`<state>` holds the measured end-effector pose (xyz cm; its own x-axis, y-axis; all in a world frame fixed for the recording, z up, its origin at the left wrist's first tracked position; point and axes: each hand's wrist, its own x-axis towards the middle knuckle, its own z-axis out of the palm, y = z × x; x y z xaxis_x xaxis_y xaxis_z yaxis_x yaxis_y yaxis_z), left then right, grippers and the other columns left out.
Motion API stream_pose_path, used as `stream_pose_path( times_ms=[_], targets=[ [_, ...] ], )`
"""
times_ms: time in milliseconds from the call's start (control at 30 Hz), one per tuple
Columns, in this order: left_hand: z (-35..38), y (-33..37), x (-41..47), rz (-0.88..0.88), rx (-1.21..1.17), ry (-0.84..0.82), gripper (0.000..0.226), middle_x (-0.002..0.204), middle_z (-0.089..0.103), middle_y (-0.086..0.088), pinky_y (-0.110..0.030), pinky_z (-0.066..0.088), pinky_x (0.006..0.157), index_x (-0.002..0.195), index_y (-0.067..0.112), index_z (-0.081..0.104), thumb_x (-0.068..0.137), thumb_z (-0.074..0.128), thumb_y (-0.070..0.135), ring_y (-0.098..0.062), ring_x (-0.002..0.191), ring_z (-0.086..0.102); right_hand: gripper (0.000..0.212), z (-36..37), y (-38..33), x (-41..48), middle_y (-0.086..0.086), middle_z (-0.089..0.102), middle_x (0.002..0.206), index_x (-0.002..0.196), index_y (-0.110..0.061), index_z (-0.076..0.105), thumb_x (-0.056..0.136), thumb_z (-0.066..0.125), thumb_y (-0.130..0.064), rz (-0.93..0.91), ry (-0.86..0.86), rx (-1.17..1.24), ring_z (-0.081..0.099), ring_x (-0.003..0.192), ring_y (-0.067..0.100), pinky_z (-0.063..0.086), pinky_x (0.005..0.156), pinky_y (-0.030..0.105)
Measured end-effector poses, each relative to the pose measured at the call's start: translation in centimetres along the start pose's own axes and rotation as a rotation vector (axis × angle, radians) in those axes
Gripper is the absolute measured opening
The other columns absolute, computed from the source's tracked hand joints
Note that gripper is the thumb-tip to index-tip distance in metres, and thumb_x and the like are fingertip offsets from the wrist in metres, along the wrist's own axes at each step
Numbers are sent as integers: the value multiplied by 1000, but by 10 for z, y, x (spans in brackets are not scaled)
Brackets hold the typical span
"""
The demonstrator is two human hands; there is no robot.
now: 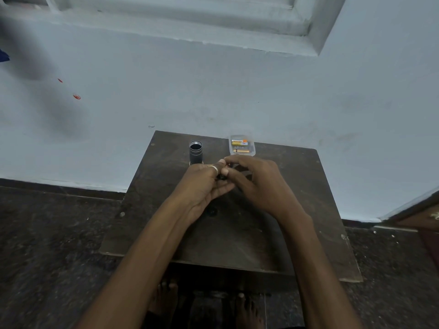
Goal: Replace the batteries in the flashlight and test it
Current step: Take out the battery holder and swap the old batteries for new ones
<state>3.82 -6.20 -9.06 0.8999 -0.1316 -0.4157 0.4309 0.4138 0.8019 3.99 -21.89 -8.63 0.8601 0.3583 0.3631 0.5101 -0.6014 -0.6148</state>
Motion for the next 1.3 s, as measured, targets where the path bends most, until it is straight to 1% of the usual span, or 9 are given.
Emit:
stream_pose_path(
  times_ms=[167,300,400,567,700,767,867,967,1300],
  targets=[
    [2,0,0,-5,5,5,21,89,77,-13,-28,59,67,102,-1,70,99,56,14,-18,79,75,23,0,3,-1,-8,76,103,115,-20,73,92,70,-23,22,28,27,66,96,-1,46,82,4],
    [5,1,-2,-4,-10,-14,24,84,77,-15,-24,59,64,99,-4,69,99,56,17,-20,78,76,18,0,4,1,-7,76,84,98,-16,75,101,58,-21,128,169,89,69,75,-1,48,67,9],
    [7,1,-2,-7,-24,-32,27,85,77,-17,-23,59,63,103,-6,66,100,55,18,-20,79,76,32,-8,-1,4,5,78,84,95,-5,73,104,51,-27,411,297,509,77,78,12,60,61,29],
    [7,3,-2,-21,-39,-25,28,89,77,-17,-22,59,63,110,-6,64,100,54,17,-20,82,76,35,-24,3,2,14,72,79,96,4,63,105,50,-27,665,440,1020,77,86,27,62,73,27],
    [8,2,-3,-33,-35,-24,27,89,77,-15,-24,59,65,113,-5,63,101,53,17,-18,82,76,22,-26,13,0,17,65,81,91,5,65,101,58,-14,755,436,1127,75,82,25,61,74,25],
    [8,2,-3,-35,-31,-24,26,89,77,-14,-25,59,65,114,-4,63,100,55,17,-17,80,75,20,-26,17,-2,20,68,86,85,-1,68,99,60,-12,764,376,974,74,79,21,62,78,30],
    [9,2,-4,-32,-8,-37,26,90,75,-12,-25,60,67,114,-3,64,96,61,16,-14,78,74,27,-21,26,-7,11,75,78,78,-10,71,97,60,-25,752,245,255,72,76,22,59,86,45],
    [10,3,-5,-26,3,-44,25,91,73,-11,-25,59,67,112,-3,65,96,62,15,-12,77,73,24,-18,25,-8,9,76,92,100,-14,75,95,61,-33,752,143,-195,69,93,30,51,79,31],
    [13,0,-5,-19,16,-11,17,88,62,-8,-25,59,60,101,2,67,98,59,16,-13,72,74,22,-8,20,-7,13,73,94,94,-12,76,93,62,-29,710,36,-375,60,80,30,39,67,28]
  ],
)
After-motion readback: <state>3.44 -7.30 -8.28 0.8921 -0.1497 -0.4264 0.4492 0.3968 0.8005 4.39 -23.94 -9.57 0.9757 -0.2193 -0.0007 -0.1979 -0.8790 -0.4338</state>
